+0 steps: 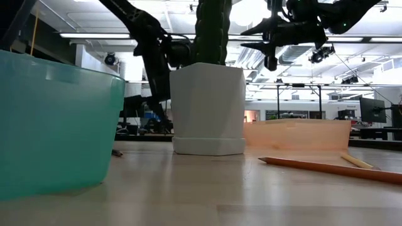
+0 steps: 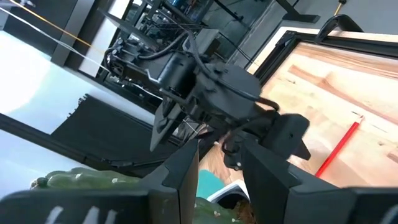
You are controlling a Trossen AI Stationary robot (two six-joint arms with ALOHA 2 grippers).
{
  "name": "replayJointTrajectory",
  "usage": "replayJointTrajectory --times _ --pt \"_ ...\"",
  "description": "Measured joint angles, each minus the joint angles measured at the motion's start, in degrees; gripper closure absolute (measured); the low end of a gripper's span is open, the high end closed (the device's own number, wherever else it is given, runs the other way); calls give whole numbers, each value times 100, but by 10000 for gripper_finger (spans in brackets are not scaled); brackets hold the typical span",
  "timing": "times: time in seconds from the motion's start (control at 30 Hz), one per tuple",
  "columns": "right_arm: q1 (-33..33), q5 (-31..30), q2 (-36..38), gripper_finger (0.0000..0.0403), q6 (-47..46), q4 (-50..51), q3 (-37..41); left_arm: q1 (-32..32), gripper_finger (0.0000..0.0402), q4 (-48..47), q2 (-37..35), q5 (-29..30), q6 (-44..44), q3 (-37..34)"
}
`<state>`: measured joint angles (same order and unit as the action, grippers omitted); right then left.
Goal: Sort pens & pencils
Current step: Put the red pencil into the green bin
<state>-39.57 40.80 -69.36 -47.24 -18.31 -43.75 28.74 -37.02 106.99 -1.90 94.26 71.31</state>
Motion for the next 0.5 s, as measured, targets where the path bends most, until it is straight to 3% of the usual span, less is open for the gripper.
replayJointTrajectory --times 0.5 --pt "0 19 2 290 -10 1 0 -150 321 390 167 -4 46 0"
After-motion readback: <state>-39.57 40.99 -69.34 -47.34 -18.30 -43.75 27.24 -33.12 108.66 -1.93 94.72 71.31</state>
